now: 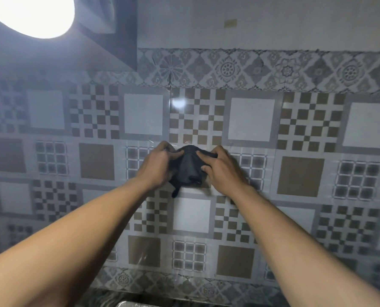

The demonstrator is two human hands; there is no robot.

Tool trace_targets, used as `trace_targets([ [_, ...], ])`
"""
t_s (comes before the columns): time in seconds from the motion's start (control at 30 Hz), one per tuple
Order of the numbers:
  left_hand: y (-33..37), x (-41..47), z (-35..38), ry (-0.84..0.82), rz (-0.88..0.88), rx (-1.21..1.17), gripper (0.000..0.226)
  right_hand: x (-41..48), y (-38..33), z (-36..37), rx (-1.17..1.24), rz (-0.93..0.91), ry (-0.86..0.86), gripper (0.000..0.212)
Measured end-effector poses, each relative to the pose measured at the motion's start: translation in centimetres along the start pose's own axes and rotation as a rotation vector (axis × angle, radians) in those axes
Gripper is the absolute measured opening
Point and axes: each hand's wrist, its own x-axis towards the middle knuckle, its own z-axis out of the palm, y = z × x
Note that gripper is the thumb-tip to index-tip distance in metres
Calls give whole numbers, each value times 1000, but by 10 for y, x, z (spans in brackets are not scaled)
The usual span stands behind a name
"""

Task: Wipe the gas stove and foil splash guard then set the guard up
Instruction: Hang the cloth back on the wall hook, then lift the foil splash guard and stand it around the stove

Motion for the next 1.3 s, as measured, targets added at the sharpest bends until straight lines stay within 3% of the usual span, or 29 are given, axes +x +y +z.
trace_targets([
  [0.3,11,0,-31,-22,-12,-36,46,-7,-2,-12,62,31,-23,52],
  [0.47,22,-22,-49,1,-2,-2,57,-17,-16,-40,96,88,-37,56],
  [0.7,39,-87,-79,-107,-39,30,46,-63,-65,-64,73,45,-315,69],
  [1.0,49,-207,-83,-341,-364,103,63,-111,-114,-51,91,-151,-542,65],
  [1.3,56,-350,-84,-375,-799,203,59,-173,-160,22,206,-445,-846,75],
])
